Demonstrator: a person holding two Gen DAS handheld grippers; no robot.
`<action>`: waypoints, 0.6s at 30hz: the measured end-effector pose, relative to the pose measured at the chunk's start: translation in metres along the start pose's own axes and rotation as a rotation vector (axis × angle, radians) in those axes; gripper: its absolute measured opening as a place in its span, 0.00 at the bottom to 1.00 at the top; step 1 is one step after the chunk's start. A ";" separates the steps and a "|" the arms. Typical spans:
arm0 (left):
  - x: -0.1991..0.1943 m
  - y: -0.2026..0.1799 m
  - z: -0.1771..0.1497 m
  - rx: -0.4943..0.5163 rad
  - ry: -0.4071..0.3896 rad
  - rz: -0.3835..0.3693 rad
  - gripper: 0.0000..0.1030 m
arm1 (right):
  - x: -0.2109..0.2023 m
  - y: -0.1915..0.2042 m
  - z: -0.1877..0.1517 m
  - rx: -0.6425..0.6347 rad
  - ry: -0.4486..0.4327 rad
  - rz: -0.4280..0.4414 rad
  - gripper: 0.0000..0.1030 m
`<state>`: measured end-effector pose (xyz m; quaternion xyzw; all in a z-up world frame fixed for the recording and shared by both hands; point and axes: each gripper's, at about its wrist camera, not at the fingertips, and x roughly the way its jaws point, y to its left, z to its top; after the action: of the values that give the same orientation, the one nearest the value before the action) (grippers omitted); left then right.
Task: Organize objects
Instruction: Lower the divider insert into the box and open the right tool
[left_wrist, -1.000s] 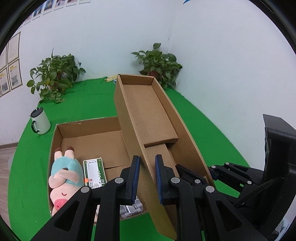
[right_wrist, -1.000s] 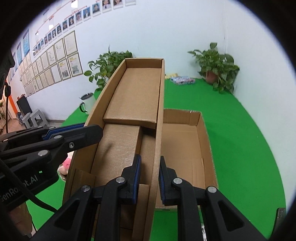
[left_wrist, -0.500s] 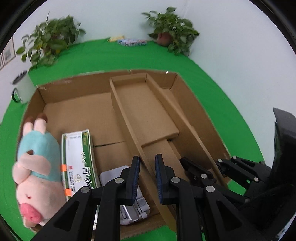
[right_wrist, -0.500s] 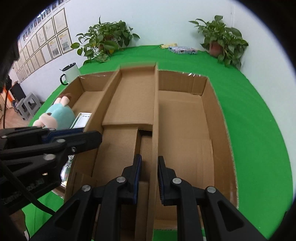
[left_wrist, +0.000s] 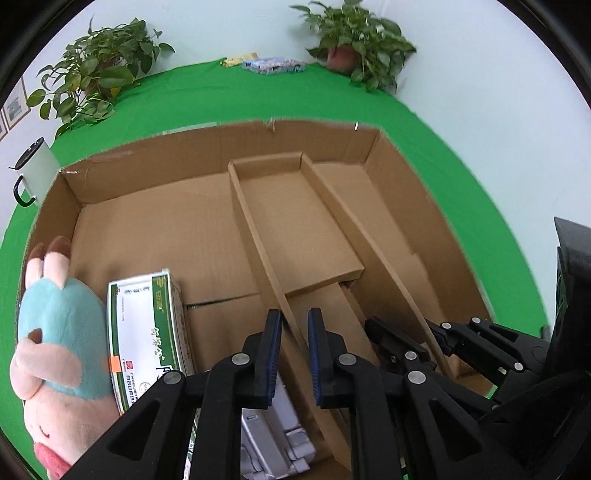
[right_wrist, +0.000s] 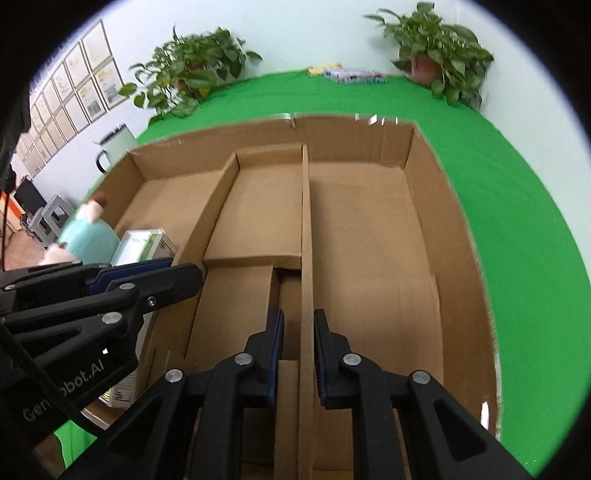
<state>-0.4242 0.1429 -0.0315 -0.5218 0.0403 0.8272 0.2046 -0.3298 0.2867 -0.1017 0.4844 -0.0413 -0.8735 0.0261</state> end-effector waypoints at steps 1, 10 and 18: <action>0.007 0.000 -0.002 0.007 0.017 0.003 0.10 | 0.005 0.000 -0.003 0.002 0.014 0.004 0.15; 0.017 0.005 -0.017 0.012 0.062 -0.008 0.14 | 0.017 0.006 -0.018 -0.020 0.066 0.004 0.15; 0.006 0.015 -0.028 -0.019 0.055 -0.012 0.24 | 0.022 0.012 -0.024 -0.015 0.096 0.012 0.15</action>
<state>-0.4079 0.1230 -0.0515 -0.5467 0.0348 0.8115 0.2033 -0.3208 0.2717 -0.1317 0.5252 -0.0364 -0.8494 0.0367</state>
